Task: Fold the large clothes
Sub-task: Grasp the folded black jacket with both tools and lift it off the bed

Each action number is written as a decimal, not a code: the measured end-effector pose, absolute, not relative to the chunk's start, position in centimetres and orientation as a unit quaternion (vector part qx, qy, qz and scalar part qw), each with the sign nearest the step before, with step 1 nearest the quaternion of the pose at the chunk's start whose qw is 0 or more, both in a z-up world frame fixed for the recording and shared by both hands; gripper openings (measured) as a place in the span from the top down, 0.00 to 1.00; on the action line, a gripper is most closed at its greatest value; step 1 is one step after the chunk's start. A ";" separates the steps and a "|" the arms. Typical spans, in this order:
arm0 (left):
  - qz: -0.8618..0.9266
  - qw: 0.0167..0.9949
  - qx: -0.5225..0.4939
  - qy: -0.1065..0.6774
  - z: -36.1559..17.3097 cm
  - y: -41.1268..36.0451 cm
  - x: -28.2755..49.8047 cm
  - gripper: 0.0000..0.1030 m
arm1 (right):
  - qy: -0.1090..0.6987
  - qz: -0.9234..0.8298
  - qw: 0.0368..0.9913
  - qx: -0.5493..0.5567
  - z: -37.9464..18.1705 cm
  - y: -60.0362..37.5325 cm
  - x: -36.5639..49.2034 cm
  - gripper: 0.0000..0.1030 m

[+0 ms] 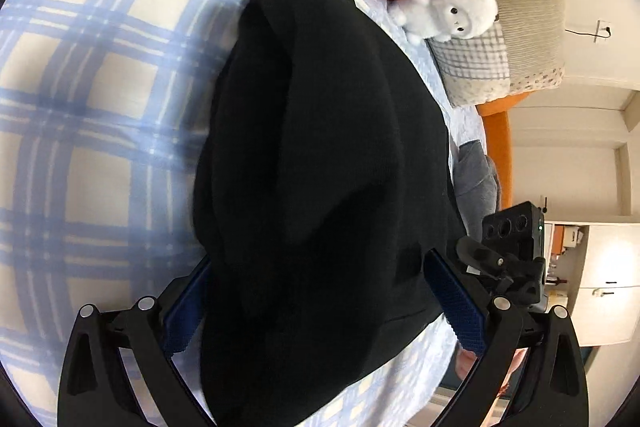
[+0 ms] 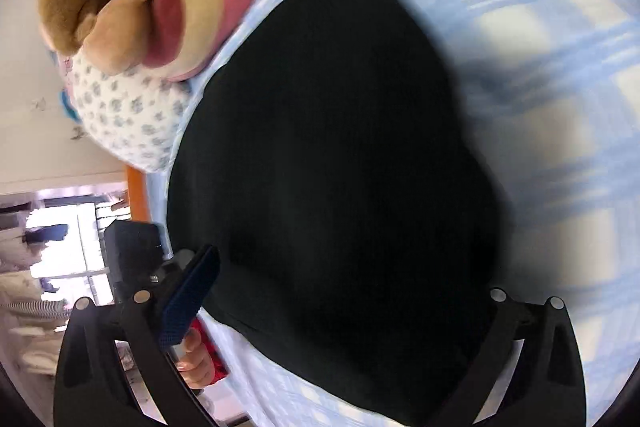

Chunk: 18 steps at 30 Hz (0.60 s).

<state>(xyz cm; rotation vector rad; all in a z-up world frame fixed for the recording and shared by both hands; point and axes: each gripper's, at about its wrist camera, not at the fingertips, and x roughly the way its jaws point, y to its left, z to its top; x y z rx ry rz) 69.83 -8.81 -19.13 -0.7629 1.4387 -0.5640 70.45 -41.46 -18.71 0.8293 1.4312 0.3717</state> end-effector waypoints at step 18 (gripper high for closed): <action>-0.293 0.676 -0.331 0.590 -14.1 -10.2 69.3 0.49 | 0.562 0.192 0.659 0.461 -18.9 -42.6 68.7 0.56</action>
